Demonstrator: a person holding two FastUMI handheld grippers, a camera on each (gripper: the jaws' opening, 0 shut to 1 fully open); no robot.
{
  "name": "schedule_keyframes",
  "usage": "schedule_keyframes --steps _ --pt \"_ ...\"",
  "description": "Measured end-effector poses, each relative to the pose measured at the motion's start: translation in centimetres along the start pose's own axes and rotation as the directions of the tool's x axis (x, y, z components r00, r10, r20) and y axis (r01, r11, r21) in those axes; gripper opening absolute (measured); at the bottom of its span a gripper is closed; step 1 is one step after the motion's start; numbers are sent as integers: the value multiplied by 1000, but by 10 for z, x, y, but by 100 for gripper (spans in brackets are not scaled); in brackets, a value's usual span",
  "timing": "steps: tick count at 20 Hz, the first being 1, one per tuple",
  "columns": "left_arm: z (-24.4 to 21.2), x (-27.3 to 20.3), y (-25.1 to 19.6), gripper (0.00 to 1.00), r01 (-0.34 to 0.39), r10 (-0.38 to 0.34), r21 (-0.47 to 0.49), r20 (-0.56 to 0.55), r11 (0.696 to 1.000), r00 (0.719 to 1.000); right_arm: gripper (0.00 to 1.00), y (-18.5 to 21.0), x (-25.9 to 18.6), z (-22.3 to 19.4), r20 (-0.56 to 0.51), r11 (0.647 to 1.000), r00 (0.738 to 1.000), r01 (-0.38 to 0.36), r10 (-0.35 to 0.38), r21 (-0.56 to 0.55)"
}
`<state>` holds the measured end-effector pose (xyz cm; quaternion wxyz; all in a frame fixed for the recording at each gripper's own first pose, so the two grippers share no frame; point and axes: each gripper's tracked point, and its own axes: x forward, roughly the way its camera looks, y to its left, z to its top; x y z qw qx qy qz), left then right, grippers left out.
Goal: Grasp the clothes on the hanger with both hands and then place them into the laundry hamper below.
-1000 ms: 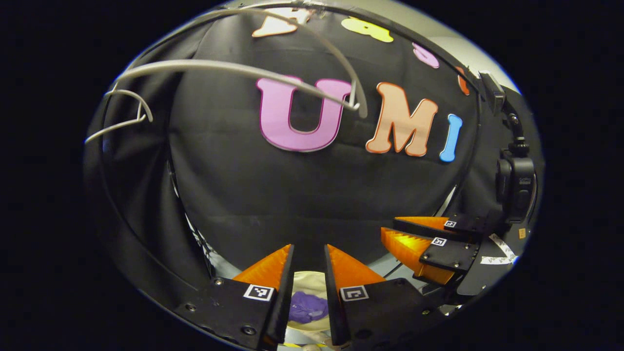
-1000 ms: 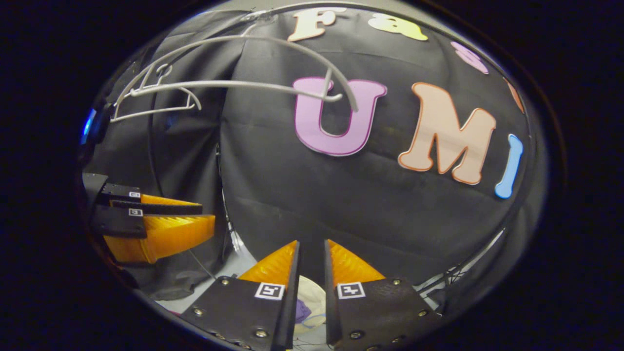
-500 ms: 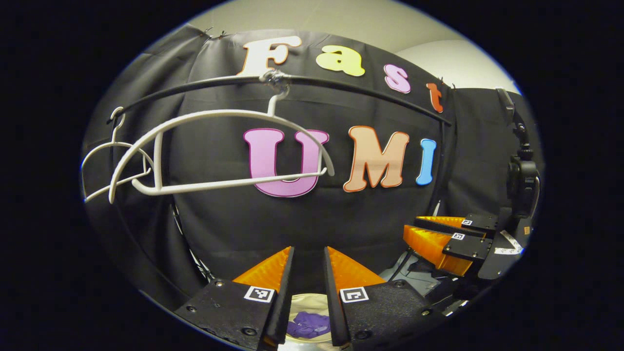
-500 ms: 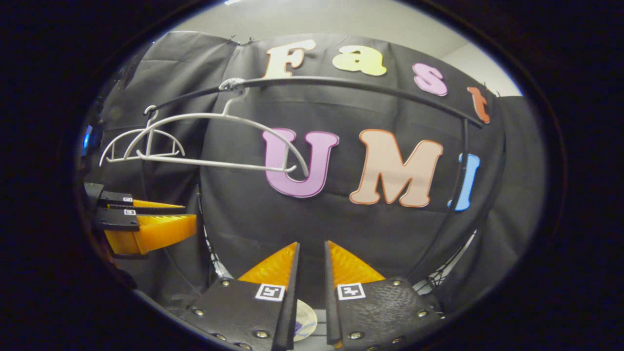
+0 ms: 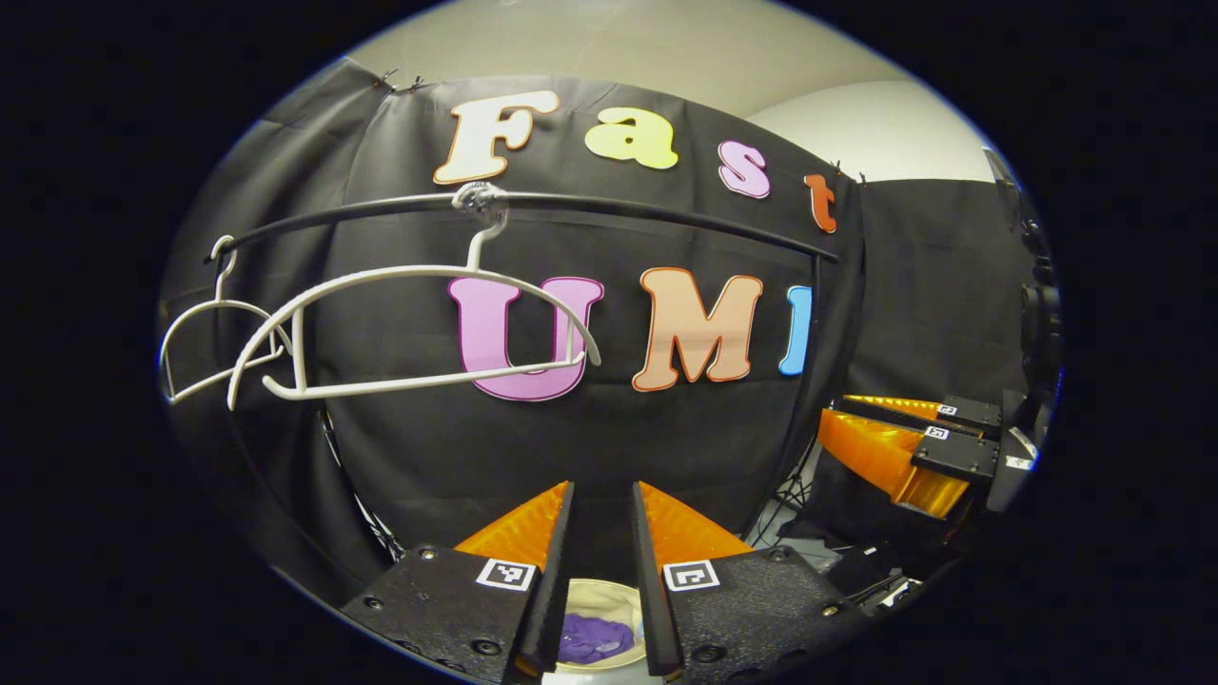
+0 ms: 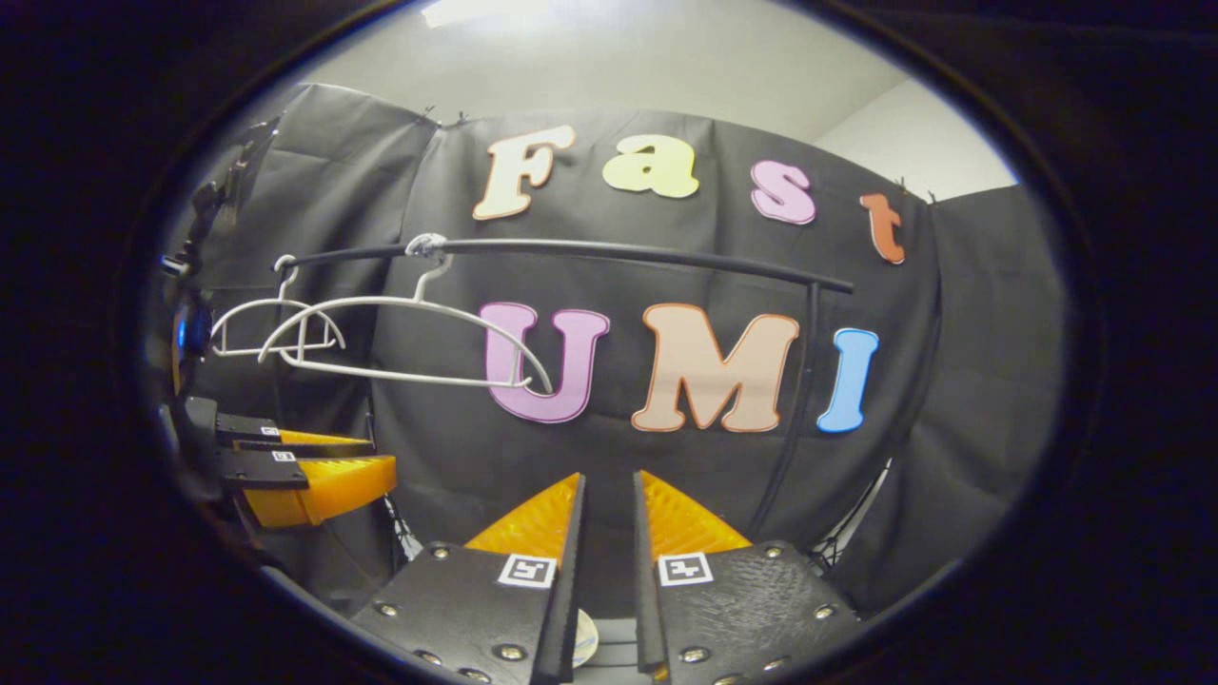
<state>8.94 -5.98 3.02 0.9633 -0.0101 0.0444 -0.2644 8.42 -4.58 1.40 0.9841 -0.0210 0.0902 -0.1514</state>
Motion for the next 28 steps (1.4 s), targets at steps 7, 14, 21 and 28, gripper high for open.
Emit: schedule_keyframes --steps 7,14,21,28 --pt "26 -44 -49 35 -70 71 -13 91 997 993 28 -44 -52 15 53 999 998 -29 28 27" --pt "34 -94 -113 35 -93 93 -8 130 996 987 29 -79 -108 23 90 996 993 -79 75 38" --pt "36 -137 -151 27 -156 153 8 153 988 976 28 -106 -154 30 124 987 982 -148 140 60" --pt "44 -154 -172 76 -131 129 0 183 991 975 55 -121 -181 38 162 988 980 -129 114 82"
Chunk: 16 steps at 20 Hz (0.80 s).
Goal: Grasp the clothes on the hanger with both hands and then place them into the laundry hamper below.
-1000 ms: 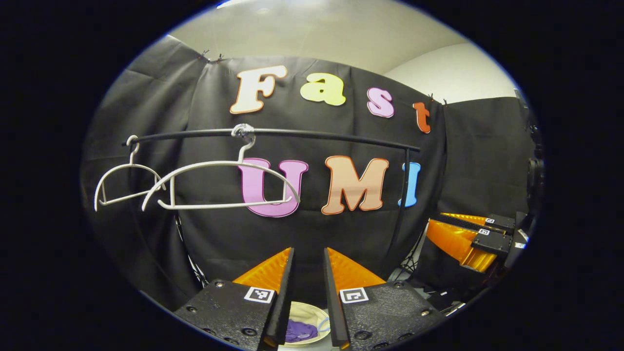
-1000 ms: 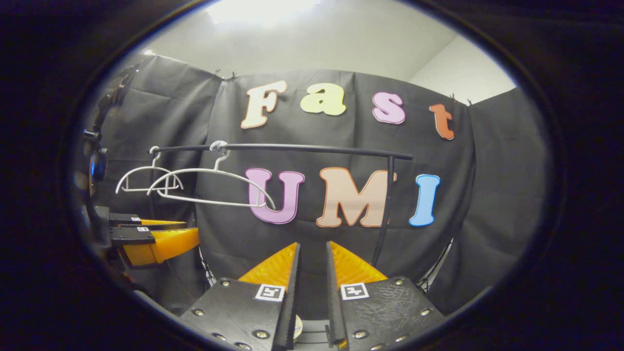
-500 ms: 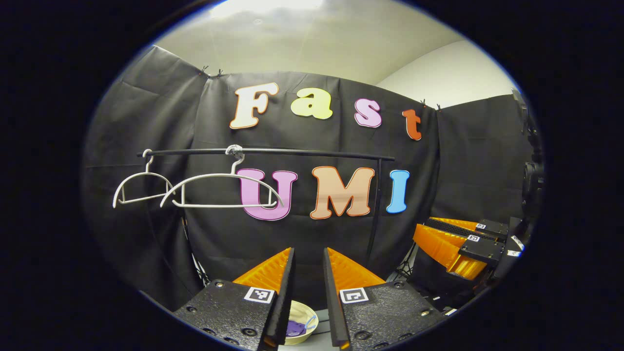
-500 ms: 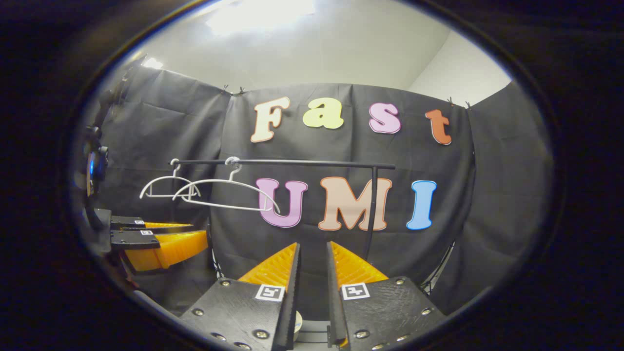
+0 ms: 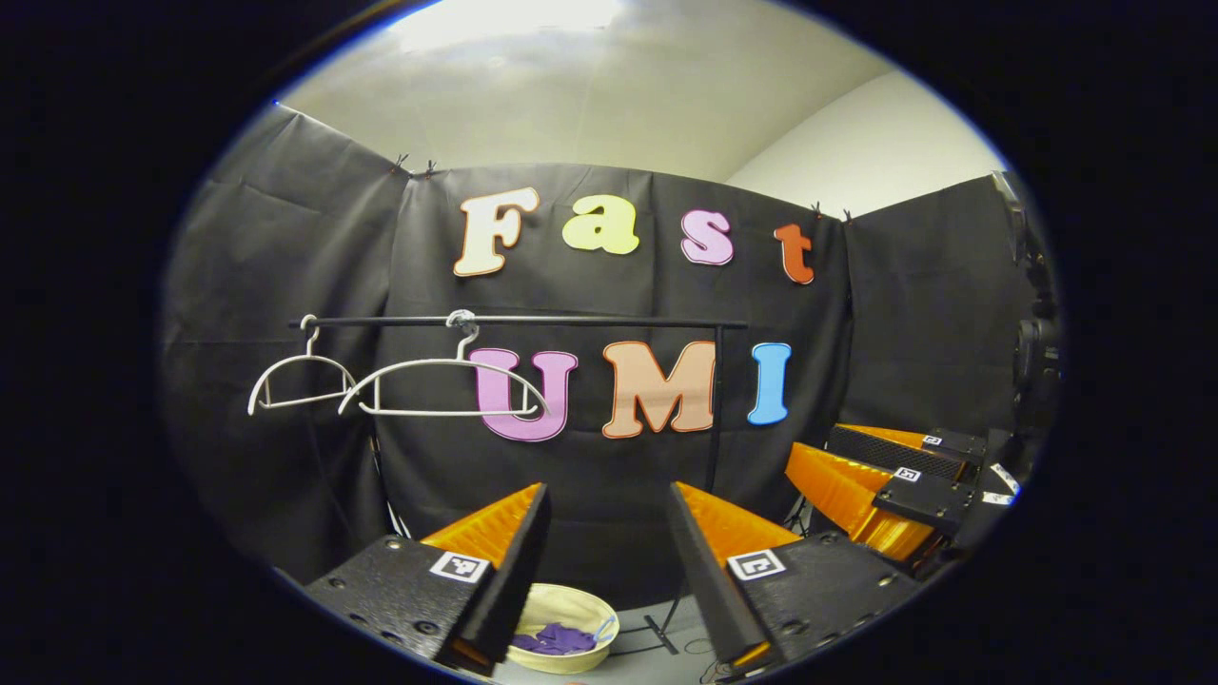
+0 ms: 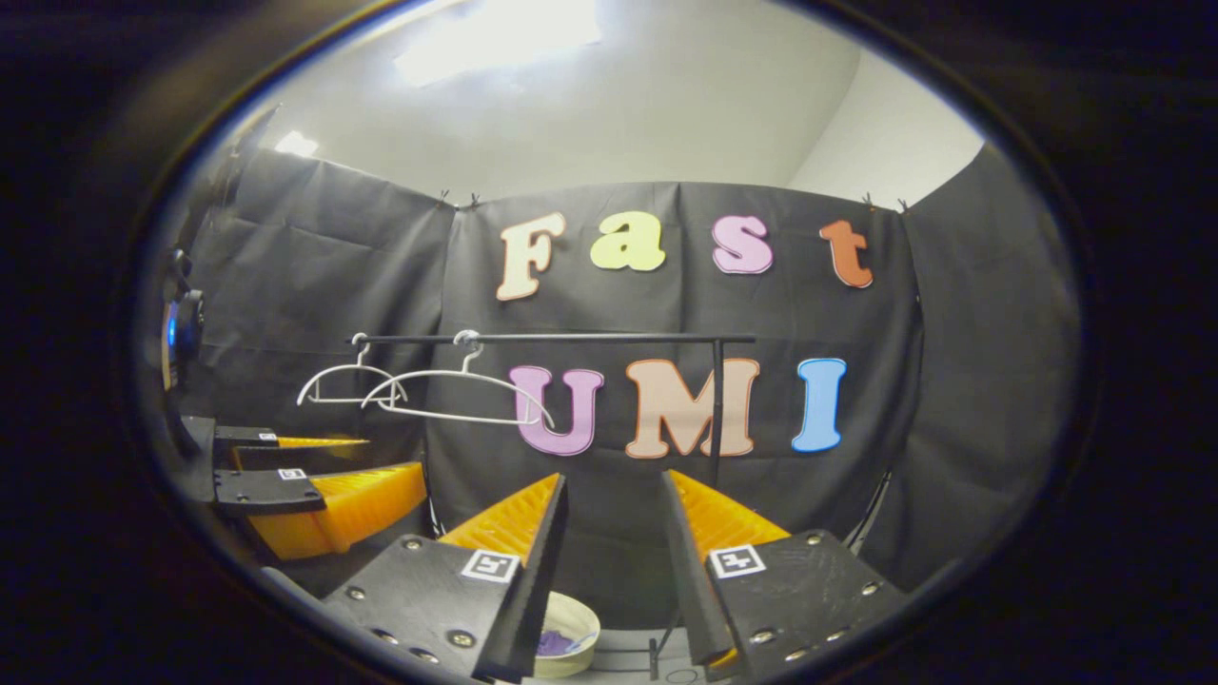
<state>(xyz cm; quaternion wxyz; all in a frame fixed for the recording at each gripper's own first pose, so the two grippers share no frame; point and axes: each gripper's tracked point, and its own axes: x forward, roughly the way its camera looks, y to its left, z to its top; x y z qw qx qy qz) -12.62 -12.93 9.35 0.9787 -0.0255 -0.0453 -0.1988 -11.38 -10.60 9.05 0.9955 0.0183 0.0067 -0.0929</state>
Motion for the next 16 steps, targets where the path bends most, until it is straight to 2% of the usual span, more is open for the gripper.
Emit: schedule_keyframes --steps 2,3,5,6,8,9,11,12,13,16 --pt "1 0 2 92 11 -11 -12 6 1000 1000 79 -2 -3 2 7 1000 1000 24 -23 -2" --pt "1 1 4 94 16 -16 -15 7 1000 1000 92 -2 -5 4 10 999 999 34 -34 0" --pt "0 2 10 93 22 -22 -17 4 1000 1000 93 -4 -9 4 13 998 998 63 -63 3" --pt "2 3 12 93 27 -27 -16 6 999 1000 98 -5 -9 4 15 997 997 77 -77 0" --pt "2 4 17 92 27 -27 -12 10 1000 1000 98 -6 -11 2 11 995 995 96 -96 -8" --pt "3 6 18 96 30 -30 -8 11 1000 1000 98 -6 -11 0 9 995 995 104 -104 -11" --pt "6 8 21 92 26 -26 1 20 1000 999 98 -7 -12 0 9 994 994 110 -110 -15" --pt "8 11 22 92 25 -25 4 32 1000 999 94 -8 -11 0 9 994 994 112 -111 -18" --pt "9 14 22 93 26 -26 6 33 1000 999 98 -8 -10 -1 10 993 994 113 -113 -21" --pt "11 22 24 92 11 -11 11 44 1000 999 99 -15 -3 -3 6 993 993 115 -115 -21"
